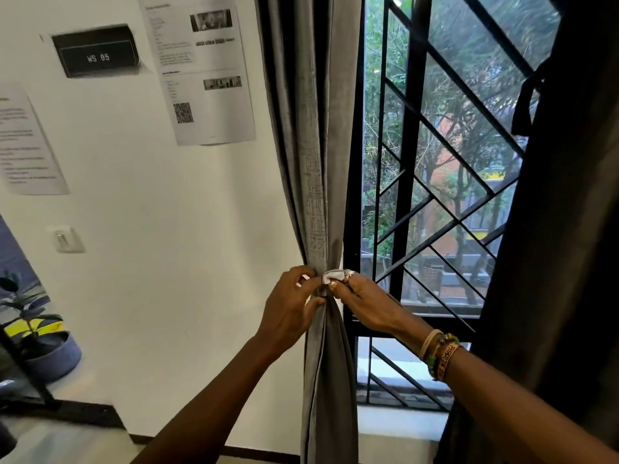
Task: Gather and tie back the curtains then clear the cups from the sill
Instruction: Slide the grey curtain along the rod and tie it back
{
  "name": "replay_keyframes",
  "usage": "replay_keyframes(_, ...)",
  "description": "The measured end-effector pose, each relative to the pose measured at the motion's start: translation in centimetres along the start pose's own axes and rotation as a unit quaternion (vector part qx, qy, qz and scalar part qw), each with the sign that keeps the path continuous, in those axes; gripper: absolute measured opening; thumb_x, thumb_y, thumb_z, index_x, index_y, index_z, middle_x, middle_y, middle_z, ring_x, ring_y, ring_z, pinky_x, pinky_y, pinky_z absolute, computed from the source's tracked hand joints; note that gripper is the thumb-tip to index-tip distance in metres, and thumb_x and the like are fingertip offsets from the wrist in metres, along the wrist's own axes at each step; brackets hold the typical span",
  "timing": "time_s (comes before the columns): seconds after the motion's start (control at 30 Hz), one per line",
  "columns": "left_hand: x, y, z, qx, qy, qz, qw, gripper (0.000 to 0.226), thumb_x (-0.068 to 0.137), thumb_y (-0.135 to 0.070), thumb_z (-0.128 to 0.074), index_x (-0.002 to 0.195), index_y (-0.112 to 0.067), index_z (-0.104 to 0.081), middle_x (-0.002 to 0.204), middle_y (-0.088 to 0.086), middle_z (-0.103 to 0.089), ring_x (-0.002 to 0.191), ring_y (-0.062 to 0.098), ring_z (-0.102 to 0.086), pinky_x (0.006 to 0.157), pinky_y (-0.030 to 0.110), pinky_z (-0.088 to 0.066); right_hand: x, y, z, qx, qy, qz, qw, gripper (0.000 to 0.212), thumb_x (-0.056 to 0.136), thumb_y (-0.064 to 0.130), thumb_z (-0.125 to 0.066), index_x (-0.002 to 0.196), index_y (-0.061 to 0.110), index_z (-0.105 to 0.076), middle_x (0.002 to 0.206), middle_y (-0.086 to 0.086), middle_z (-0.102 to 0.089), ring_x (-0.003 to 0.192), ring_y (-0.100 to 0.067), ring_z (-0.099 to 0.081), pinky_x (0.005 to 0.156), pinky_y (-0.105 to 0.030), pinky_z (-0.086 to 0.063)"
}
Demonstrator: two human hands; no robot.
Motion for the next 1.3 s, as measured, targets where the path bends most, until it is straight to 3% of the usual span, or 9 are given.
replay_keyframes(0.13,-0.1,0.3,-0.4,-0.011,0.019,0.020,1.000,0.042,0.084,-0.040,-0.073,0.120,-0.021,-0.063,0.117,0.005,-0.058,0.100,0.017,-0.054,0.076,0.027,-0.052,-0.3,0.5,0.3,-0.056,-0.001,0.034,0.998,0.028,0.106,0.033,-0.040,0.116,0.029,-0.066,0.107,0.010,-0.060,0.104,-0.003,-0.057,0.094,-0.025,-0.048)
replay_keyframes(0.27,0.3,0.5,-0.8,-0.057,0.009,0.073,0.996,0.047,0.078,-0.029,-0.078,0.122,-0.028,-0.061,0.112,0.007,-0.057,0.099,0.022,-0.056,0.074,0.030,-0.054,-0.1,1.3,0.2,-0.113,0.015,0.051,0.992,0.021,0.102,0.028,-0.050,0.111,0.028,-0.068,0.104,0.005,-0.061,0.099,-0.011,-0.059,0.089,-0.028,-0.050)
replay_keyframes(0.47,2.1,1.0,-1.5,0.047,0.041,0.098,0.993,0.037,0.075,-0.031,-0.084,0.110,-0.020,-0.074,0.089,0.005,-0.066,0.082,0.026,-0.058,0.060,0.032,-0.049,1.3,0.6,1.2,-0.197,0.028,0.020,0.980,0.027,0.102,0.036,-0.048,0.107,0.021,-0.069,0.102,0.000,-0.065,0.092,-0.014,-0.061,0.082,-0.031,-0.052)
replay_keyframes(0.7,0.8,-1.1,-1.4,0.011,-0.058,0.044,0.997,0.021,0.089,-0.027,-0.066,0.107,-0.016,-0.072,0.117,0.006,-0.058,0.104,0.023,-0.055,0.080,0.031,-0.051,1.4,-1.1,3.0,-0.093,-0.063,-0.129,0.985,0.042,0.098,0.036,-0.052,0.059,0.021,-0.058,0.058,0.003,-0.052,0.051,-0.012,-0.045,0.053,-0.027,-0.035)
replay_keyframes(0.8,0.9,-2.3,-1.5,0.094,-0.043,-0.119,0.987,0.028,0.089,-0.023,-0.071,0.115,-0.013,-0.071,0.136,0.010,-0.056,0.119,0.031,-0.054,0.094,0.040,-0.045,1.4,-1.1,3.8,-0.100,-0.083,-0.150,0.980,0.037,0.085,0.038,-0.070,0.057,0.014,-0.066,0.054,-0.005,-0.059,0.049,-0.012,-0.049,0.051,-0.027,-0.040)
replay_keyframes(0.93,1.1,-2.5,-1.2,0.097,-0.019,-0.157,0.983,0.029,0.092,-0.024,-0.066,0.120,-0.014,-0.068,0.132,0.005,-0.063,0.121,0.030,-0.054,0.095,0.041,-0.044,0.1,0.4,4.5,-0.131,-0.191,-0.034,0.972,0.017,0.078,0.036,-0.082,0.077,0.019,-0.080,0.069,0.005,-0.073,0.055,0.000,-0.060,0.058,-0.019,-0.054)
replay_keyframes(1.0,1.0,-2.4,-0.9,0.073,-0.023,-0.126,0.989,0.028,0.100,-0.030,-0.052,0.117,-0.016,-0.068,0.128,0.002,-0.066,0.119,0.027,-0.053,0.095,0.039,-0.041,-0.7,0.6,3.8,-0.151,-0.215,0.049,0.964,0.024,0.084,0.041,-0.075,0.095,0.021,-0.080,0.078,0.001,-0.075,0.064,-0.006,-0.066,0.064,-0.029,-0.058)
replay_keyframes(1.17,1.7,-2.0,-0.5,0.052,0.024,-0.073,0.996,0.024,0.099,-0.030,-0.042,0.113,-0.023,-0.059,0.112,0.000,-0.069,0.112,0.025,-0.052,0.089,0.040,-0.044,-1.1,-1.1,2.1,-0.240,-0.092,0.101,0.961,0.040,0.087,0.035,-0.071,0.126,0.027,-0.065,0.087,-0.003,-0.057,0.071,-0.022,-0.059,0.062,-0.038,-0.054)
replay_keyframes(1.3,2.8,-2.2,-0.4,0.053,0.081,-0.080,0.992,0.031,0.097,-0.030,-0.041,0.113,-0.018,-0.064,0.115,0.001,-0.068,0.110,0.026,-0.053,0.089,0.042,-0.051,-0.6,0.4,3.0,-0.288,-0.057,0.104,0.950,0.030,0.093,0.031,-0.066,0.123,0.028,-0.067,0.093,0.004,-0.056,0.077,-0.015,-0.057,0.066,-0.032,-0.050)
Point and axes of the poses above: each hand's wrist, its own x-axis towards the middle knuckle, its own z-axis out of the back of the hand, y = z × x, the point moved 7 cm from there along x, towards the middle knuckle
